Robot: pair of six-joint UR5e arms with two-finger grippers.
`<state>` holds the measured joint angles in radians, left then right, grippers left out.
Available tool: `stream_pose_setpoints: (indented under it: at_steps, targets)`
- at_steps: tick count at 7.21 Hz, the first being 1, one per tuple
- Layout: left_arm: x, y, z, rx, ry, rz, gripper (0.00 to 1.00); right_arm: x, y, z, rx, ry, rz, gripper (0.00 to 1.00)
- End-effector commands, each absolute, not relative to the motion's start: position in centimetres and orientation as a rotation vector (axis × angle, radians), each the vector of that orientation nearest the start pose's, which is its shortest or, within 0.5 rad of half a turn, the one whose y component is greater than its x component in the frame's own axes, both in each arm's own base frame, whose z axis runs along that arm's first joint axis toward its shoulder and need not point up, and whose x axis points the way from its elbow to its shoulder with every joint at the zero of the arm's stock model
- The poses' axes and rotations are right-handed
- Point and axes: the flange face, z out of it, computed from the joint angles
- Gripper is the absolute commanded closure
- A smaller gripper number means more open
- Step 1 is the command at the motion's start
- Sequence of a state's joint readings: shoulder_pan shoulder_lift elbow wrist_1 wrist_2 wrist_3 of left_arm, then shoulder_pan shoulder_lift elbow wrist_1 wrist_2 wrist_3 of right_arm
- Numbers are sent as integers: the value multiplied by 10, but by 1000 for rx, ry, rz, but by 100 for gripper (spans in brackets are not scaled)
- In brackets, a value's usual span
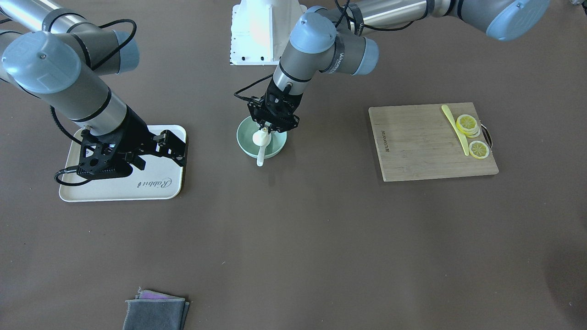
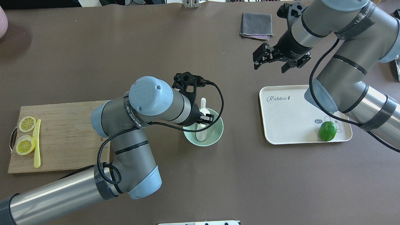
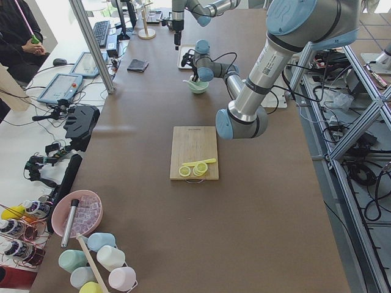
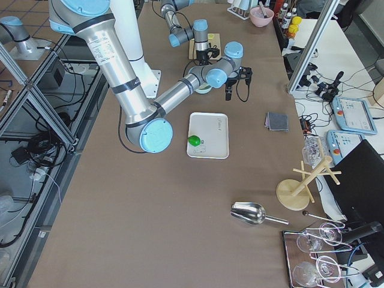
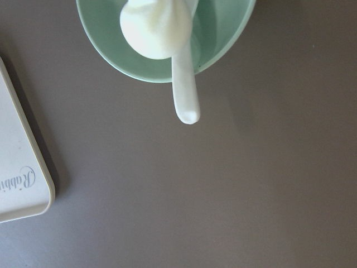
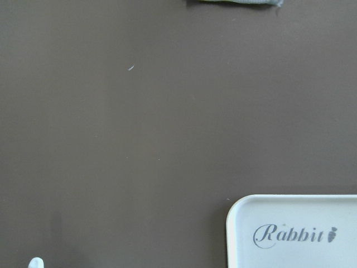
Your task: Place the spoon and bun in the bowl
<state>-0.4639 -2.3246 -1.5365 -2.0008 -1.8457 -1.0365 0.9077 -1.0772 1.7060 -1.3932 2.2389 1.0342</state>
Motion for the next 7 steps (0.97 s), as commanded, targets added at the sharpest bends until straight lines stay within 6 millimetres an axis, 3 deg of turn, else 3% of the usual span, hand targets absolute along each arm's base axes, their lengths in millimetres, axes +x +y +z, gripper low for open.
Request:
stream_pose_setpoints:
  at_steps: [1,2,5,6,7]
  targets:
    - [592,-410,160,337,1127,220,2,-302,-561,319,51,-984,39,0]
    - [582,-407,148,350,1148,222,2,-278,-565,334,67,-976,29,0]
    - [567,-411,161,358,1137,219,2,-241,-566,394,88,-921,-39,0]
    - [549,-415,165,372,1141,207,2,-224,-573,410,110,-901,-68,0]
    - [506,-438,178,405,1120,159,2,-191,-577,450,132,-859,-111,0]
